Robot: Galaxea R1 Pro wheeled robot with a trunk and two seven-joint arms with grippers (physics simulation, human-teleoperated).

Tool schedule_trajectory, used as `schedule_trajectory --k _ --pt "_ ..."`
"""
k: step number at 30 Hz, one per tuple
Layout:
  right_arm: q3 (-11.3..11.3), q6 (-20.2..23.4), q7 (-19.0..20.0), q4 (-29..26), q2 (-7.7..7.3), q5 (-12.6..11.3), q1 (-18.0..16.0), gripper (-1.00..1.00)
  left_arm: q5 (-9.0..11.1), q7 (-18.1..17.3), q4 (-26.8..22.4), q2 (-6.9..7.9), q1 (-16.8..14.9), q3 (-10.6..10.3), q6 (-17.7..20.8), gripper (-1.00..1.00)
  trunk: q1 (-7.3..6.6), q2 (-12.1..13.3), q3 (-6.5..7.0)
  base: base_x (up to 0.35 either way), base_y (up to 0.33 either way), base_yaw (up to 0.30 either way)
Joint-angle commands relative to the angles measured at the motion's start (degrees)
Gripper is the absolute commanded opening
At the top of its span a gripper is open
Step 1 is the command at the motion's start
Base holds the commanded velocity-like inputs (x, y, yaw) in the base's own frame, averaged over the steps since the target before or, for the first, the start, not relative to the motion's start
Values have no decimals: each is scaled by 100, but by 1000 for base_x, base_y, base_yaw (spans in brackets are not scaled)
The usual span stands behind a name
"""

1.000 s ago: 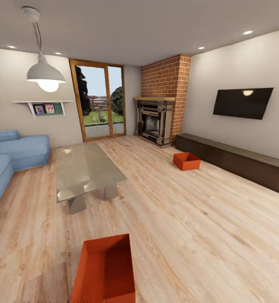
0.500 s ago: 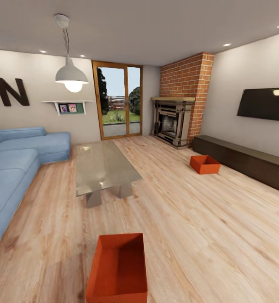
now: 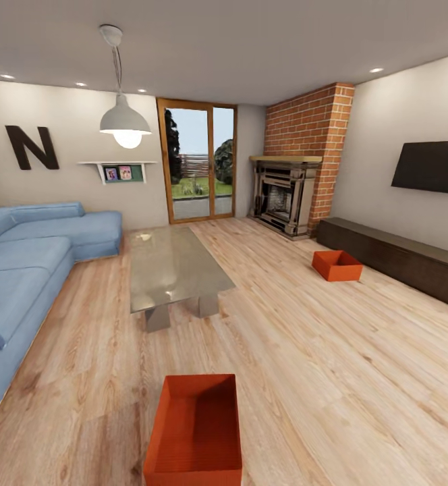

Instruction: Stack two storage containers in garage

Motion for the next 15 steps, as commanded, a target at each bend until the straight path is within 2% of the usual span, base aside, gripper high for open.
schedule_trajectory --k 1,5,15 --pt "29 -24 -15 13 -1 29 -6 100 25 7 -1 -1 -2 0 -7 100 0 -3 -6 0 0 0" --pt "31 -25 -16 12 0 33 -6 100 26 6 3 -2 -2 0 -7 100 0 -3 -6 56 90 0" --pt "37 -9 -31 13 48 23 -6 100 25 7 5 -3 -2 0 -7 100 0 -3 -6 145 263 0"
